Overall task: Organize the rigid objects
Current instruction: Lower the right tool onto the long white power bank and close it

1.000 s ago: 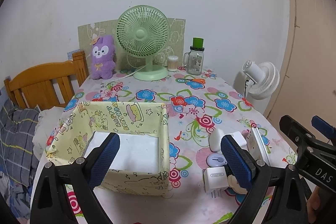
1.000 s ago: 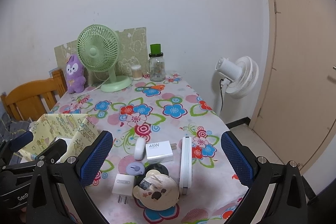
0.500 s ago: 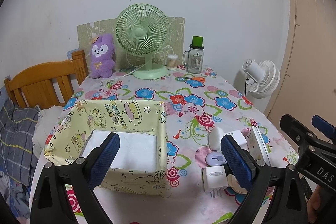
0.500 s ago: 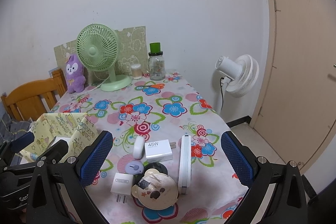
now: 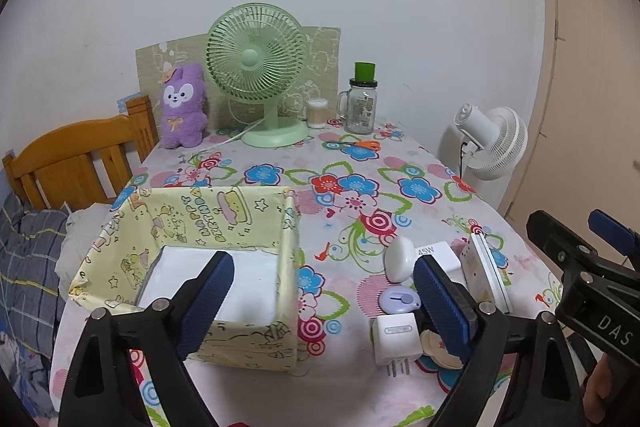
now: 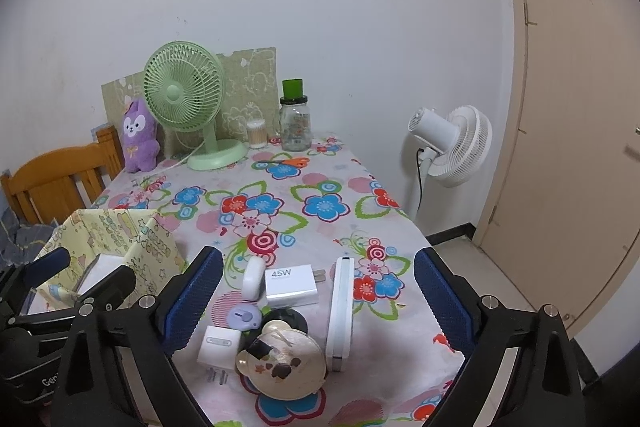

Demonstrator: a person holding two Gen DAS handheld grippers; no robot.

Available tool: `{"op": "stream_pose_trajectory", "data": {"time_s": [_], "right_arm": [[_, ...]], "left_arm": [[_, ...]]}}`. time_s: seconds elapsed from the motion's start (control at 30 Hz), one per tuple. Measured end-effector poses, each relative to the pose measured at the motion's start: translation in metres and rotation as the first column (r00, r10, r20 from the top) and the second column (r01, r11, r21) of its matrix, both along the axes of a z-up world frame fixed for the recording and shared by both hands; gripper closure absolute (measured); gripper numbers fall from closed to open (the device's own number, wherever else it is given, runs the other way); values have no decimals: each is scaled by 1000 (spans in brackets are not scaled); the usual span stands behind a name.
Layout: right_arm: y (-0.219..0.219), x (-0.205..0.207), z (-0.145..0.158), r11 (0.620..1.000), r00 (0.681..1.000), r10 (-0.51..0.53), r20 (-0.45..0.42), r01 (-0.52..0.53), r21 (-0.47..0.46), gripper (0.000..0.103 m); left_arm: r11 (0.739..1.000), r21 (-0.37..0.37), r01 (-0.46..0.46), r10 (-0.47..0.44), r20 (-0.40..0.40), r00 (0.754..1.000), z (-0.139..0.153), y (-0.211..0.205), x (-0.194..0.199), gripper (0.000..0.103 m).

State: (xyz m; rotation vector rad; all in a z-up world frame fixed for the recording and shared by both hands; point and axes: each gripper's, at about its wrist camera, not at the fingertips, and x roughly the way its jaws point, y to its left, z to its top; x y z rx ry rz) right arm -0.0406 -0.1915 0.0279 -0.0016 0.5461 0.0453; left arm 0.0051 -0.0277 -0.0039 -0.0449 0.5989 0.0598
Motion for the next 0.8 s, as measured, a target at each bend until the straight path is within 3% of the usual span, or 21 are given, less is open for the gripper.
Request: {"op": "stream_pose_trajectory", "data": {"time_s": [0.5, 0.8], "right_arm": [[-14, 6, -9, 1000, 1000, -9, -30, 8, -30, 16], [-30, 16, -24, 1000, 998, -23, -64, 23, 3, 22]], "left_arm": [[996, 10, 91, -91, -34, 995, -11, -39, 10, 18], [991, 5, 133, -133, -73, 988, -25, -62, 23, 20]]}}
